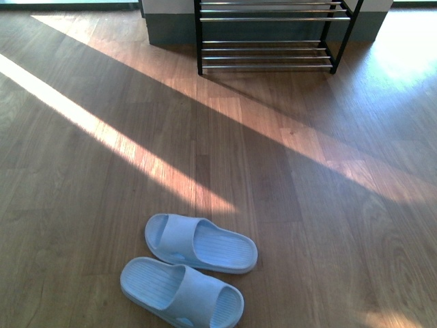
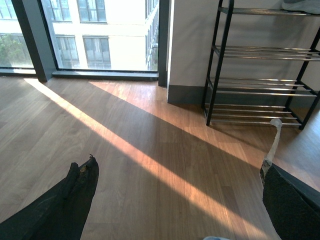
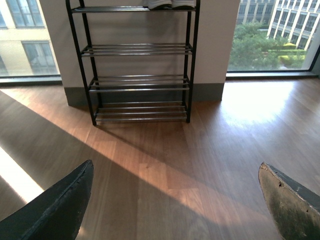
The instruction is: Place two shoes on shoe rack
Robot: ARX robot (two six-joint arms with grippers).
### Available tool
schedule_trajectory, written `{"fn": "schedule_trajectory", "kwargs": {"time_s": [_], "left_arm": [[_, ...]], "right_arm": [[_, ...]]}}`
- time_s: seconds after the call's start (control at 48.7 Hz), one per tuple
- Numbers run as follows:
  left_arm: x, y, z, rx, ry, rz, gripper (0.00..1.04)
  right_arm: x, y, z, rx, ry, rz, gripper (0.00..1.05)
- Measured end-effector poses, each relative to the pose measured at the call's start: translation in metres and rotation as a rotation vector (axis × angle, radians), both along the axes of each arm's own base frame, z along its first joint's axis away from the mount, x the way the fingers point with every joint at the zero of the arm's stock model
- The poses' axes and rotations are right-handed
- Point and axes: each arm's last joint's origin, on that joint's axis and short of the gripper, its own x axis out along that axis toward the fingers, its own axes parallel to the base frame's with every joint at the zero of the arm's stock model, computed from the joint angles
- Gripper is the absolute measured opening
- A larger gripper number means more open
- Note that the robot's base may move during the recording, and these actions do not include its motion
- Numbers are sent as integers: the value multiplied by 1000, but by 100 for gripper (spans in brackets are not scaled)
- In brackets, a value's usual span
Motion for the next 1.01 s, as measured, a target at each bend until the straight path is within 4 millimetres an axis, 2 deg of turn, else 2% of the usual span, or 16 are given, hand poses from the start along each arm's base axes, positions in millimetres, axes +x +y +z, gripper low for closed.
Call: {"fn": "schedule_trajectory", "kwargs": {"time_s": [0.39,0.452,0.555,0.658,0.74,0.863,0.904,1.007], "left_arm": [[0,0,0,0,0,-2,95],[0,0,0,0,0,-2,95],[0,0,0,0,0,-3,95],[0,0,0,0,0,-3,95],[0,0,0,0,0,-3,95],[0,0,0,0,0,-3,95],[0,0,0,0,0,-3,95],[0,0,0,0,0,-3,95]], "right_arm": [[0,0,0,0,1,-1,96],[2,0,-2,38,101,143,96],[18,6,8,70,197,350,96],[45,16,12,43,228,419,96],[75,28,-1,14,295,470,96],[125,56,-32,-16,388,559,96],[140,68,-48,-33,425,586,96],[168,103,-102,-76,564,665,96]]}}
